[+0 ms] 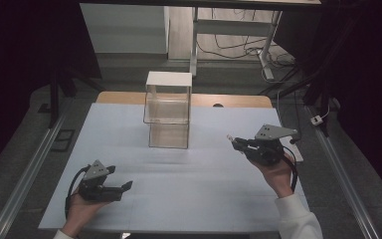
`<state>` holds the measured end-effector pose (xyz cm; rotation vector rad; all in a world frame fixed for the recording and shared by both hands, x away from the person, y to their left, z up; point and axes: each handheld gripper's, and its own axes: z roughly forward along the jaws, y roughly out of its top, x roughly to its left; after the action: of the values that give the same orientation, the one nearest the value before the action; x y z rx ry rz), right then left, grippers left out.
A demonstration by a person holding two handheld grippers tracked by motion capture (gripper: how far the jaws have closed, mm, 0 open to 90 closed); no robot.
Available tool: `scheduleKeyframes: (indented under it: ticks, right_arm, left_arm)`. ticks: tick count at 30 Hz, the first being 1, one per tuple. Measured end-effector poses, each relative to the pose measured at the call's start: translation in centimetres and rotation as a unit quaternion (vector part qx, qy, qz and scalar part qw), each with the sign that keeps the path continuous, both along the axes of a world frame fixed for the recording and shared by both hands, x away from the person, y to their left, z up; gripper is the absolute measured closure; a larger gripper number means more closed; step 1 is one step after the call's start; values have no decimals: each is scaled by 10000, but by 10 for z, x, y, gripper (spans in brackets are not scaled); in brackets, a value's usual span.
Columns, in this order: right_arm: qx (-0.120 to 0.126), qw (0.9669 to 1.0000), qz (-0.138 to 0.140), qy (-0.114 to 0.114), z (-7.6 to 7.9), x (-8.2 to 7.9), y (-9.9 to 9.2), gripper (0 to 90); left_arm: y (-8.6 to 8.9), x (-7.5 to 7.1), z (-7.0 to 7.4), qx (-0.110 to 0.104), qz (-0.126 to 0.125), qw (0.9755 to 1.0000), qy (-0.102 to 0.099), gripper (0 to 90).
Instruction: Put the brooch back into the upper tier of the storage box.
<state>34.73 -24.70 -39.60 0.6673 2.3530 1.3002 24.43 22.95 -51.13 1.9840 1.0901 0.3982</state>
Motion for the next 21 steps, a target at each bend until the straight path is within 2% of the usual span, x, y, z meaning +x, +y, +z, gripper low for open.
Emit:
scheduleKeyframes:
  ticks: [21]
  right_arm:
    - [146, 9998, 93, -128, 7, 2, 14, 795]
  left_arm:
    - [0, 0, 0, -44, 5, 10000, 16, 142]
